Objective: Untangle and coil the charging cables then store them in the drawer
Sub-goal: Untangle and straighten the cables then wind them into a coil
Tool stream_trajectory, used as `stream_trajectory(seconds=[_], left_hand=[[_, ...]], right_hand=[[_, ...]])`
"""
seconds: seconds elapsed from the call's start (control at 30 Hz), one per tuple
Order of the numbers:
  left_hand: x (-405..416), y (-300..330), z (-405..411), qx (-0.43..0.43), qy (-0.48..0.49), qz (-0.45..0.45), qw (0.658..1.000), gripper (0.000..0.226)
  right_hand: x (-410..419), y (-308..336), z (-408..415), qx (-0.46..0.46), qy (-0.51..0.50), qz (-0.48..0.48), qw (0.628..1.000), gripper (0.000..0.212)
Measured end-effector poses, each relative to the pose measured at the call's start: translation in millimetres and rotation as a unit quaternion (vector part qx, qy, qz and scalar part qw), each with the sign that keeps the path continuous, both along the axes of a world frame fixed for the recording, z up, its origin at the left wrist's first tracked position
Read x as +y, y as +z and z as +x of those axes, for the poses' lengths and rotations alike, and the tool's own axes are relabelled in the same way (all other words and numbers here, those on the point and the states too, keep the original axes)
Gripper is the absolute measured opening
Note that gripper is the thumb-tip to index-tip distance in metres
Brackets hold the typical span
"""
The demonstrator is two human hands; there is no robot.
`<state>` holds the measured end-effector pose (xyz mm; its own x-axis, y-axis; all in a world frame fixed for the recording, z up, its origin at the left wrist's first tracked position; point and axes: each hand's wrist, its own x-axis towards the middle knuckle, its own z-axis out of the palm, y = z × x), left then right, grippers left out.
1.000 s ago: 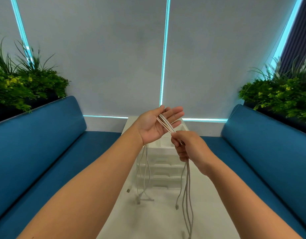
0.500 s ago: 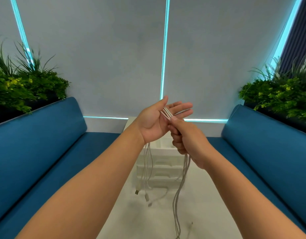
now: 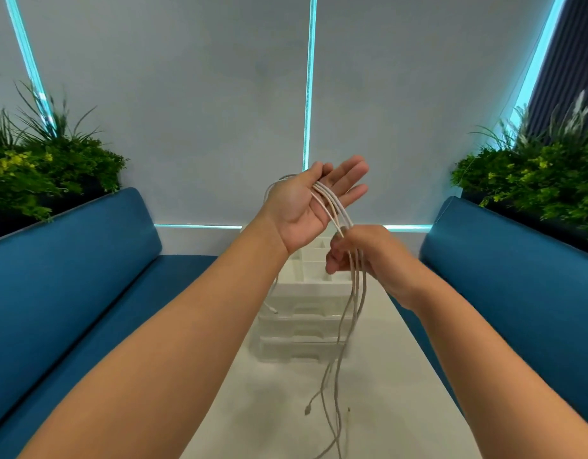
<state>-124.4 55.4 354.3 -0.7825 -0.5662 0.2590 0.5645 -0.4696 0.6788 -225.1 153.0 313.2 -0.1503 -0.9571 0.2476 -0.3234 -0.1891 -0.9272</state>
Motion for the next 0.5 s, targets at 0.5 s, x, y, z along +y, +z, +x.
stream_trajectory(seconds=[0.5], left_hand=[[-11, -32, -4, -0.143, 0.089, -0.037, 0.985, 0.059]], right_hand=[[-28, 48, 8, 0.019, -0.119, -0.012, 0.993, 0.040]])
